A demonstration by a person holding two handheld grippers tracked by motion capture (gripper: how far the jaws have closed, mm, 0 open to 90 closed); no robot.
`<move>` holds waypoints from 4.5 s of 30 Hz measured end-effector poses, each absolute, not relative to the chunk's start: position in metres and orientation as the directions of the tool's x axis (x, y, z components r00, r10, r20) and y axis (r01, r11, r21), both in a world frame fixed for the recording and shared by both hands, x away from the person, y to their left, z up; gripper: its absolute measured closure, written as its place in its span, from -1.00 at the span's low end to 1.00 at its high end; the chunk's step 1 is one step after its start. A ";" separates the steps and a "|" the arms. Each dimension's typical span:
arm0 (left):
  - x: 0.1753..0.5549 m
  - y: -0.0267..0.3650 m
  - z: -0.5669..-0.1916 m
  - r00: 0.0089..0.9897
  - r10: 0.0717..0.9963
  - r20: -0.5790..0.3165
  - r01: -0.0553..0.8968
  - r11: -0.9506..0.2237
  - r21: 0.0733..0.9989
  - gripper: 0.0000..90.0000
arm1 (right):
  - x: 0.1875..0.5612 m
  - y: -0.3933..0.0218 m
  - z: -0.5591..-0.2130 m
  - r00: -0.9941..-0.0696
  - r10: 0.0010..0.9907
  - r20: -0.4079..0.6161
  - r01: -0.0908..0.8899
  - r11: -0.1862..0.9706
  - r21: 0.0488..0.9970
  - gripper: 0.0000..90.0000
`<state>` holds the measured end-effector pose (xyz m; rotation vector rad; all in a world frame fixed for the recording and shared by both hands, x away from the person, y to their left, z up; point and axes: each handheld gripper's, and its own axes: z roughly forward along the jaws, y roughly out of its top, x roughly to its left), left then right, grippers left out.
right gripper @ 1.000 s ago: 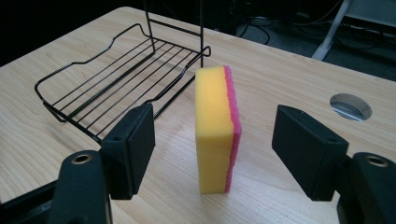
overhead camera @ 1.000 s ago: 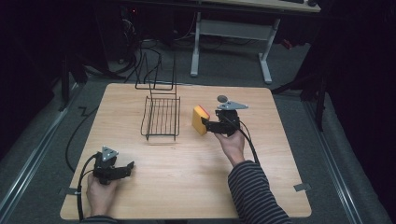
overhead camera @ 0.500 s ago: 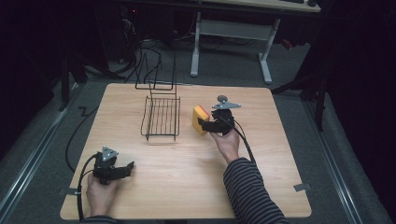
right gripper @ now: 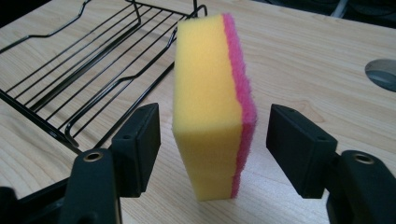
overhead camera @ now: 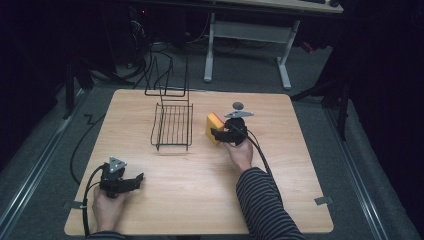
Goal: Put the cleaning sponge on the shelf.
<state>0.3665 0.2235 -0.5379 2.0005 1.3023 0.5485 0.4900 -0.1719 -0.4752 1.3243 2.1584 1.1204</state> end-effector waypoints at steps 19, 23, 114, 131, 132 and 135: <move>0.366 0.223 -0.538 0.411 0.912 -0.016 0.626 -0.269 0.732 -0.62 | 0.496 -0.170 -0.494 -0.479 0.874 0.082 0.594 0.254 0.764 0.21; 0.366 0.224 -0.538 0.411 0.912 -0.016 0.626 -0.269 0.732 -0.62 | 0.495 -0.170 -0.494 -0.490 0.868 0.081 0.586 0.259 0.768 0.32; 0.367 0.224 -0.538 0.411 0.911 -0.014 0.626 -0.271 0.732 -0.62 | 0.490 -0.115 -0.418 -0.677 0.734 0.044 0.413 0.330 0.849 0.34; 0.366 0.223 -0.538 0.410 0.912 -0.016 0.626 -0.269 0.732 -0.62 | 0.496 -0.087 -0.428 -0.704 0.710 0.031 0.406 0.366 0.837 0.34; 0.367 0.223 -0.538 0.410 0.912 -0.016 0.626 -0.268 0.732 -0.62 | 0.497 -0.086 -0.428 -0.706 0.708 0.027 0.401 0.368 0.839 0.33; 0.367 0.223 -0.538 0.408 0.913 -0.016 0.626 -0.267 0.732 -0.62 | 0.498 -0.082 -0.431 -0.710 0.703 0.030 0.405 0.374 0.835 0.34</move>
